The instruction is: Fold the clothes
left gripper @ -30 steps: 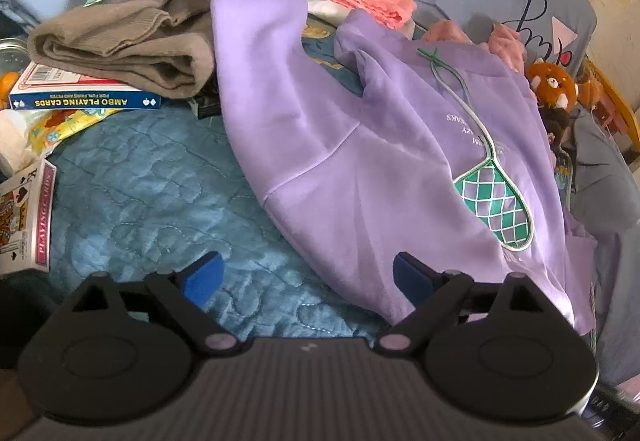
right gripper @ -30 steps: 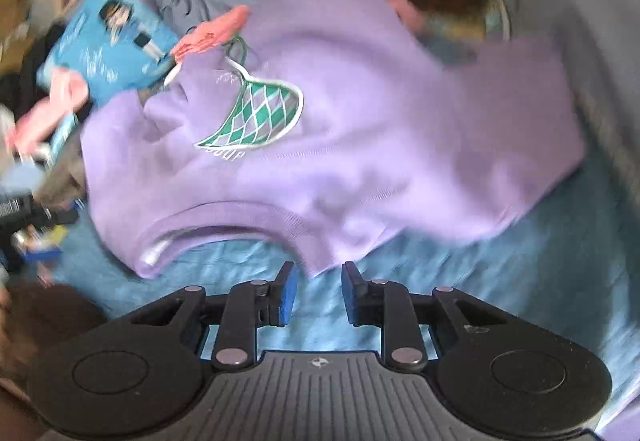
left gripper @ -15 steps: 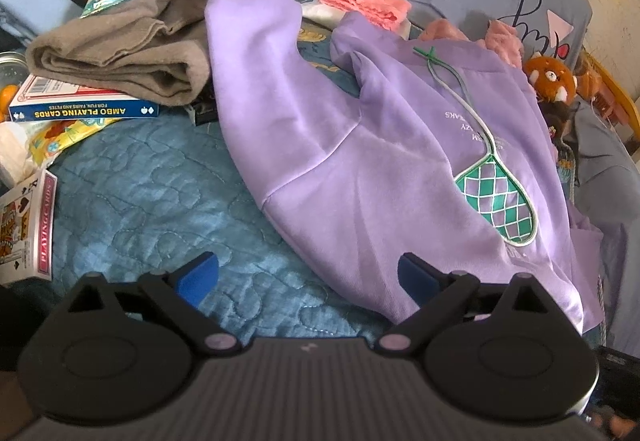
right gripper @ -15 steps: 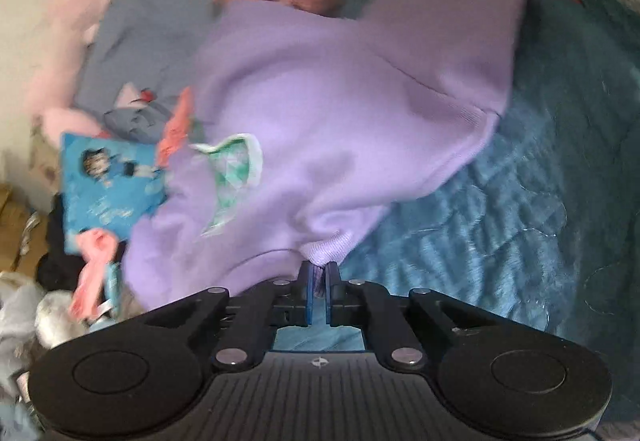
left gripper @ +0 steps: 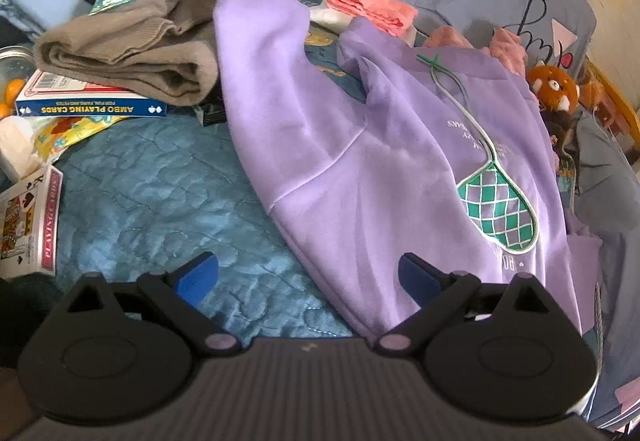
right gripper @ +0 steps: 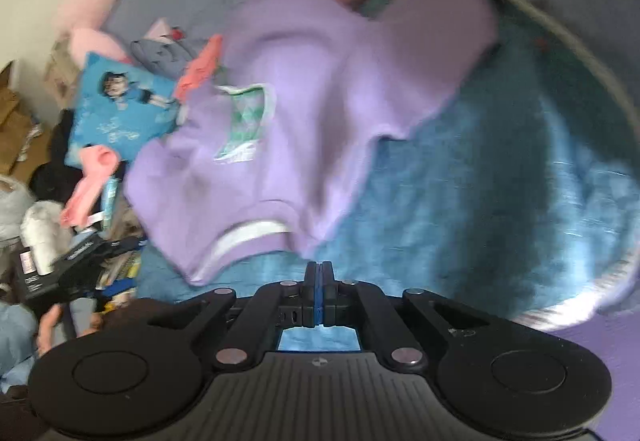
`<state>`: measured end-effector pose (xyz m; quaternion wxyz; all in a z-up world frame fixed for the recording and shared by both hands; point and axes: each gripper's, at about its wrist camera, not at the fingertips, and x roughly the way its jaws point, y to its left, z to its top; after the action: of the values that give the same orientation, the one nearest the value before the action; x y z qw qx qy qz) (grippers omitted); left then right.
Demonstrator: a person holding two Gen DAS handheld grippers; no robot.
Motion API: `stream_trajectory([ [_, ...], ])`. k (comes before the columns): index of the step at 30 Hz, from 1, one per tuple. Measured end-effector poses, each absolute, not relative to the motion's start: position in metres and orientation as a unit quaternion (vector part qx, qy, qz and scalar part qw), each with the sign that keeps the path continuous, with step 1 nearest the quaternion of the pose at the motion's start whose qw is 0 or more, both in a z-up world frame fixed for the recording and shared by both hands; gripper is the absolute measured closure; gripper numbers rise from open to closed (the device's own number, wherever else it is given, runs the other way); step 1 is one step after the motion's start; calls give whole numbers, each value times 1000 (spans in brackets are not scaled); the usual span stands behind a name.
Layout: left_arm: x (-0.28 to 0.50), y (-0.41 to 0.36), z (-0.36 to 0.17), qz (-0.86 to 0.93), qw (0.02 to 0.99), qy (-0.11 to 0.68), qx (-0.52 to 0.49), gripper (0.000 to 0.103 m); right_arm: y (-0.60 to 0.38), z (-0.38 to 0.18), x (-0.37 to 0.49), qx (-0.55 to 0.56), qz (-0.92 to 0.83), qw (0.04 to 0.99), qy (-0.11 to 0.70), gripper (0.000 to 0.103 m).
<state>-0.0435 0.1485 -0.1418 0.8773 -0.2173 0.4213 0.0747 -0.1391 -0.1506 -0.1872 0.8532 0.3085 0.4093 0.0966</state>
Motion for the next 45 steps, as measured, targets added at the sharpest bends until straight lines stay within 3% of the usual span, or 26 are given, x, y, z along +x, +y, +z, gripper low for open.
stream_trajectory([
  [2,-43,151,-142,79,876,421,-223,5,-122,-176,-120,247,153,868,402,94],
  [4,-44,154,-142,86,876,417,-227,5,-88,-168,-95,180,207,875,400,79],
  [6,-46,157,-140,95,879,408,-229,5,-60,-168,-70,147,252,866,406,70],
  [14,-54,176,-138,117,876,394,-252,3,-6,-205,-21,159,327,809,462,72],
  [15,-54,177,-138,117,875,395,-254,3,-4,-206,-20,169,334,802,465,88],
  [16,-54,177,-139,117,875,396,-255,3,-2,-207,-20,179,341,796,467,98],
  [18,-54,178,-139,119,875,394,-255,3,3,-208,-19,200,355,783,470,100],
  [24,-67,196,-127,149,880,355,-277,3,19,-196,-25,216,414,747,474,100],
  [31,-78,220,-117,196,882,326,-278,1,25,-222,-32,164,340,751,542,97],
  [39,-75,225,-124,217,874,344,-266,0,4,-165,-44,124,323,808,477,87],
  [45,-65,226,-135,215,864,368,-267,0,15,-136,1,94,301,843,436,80],
])
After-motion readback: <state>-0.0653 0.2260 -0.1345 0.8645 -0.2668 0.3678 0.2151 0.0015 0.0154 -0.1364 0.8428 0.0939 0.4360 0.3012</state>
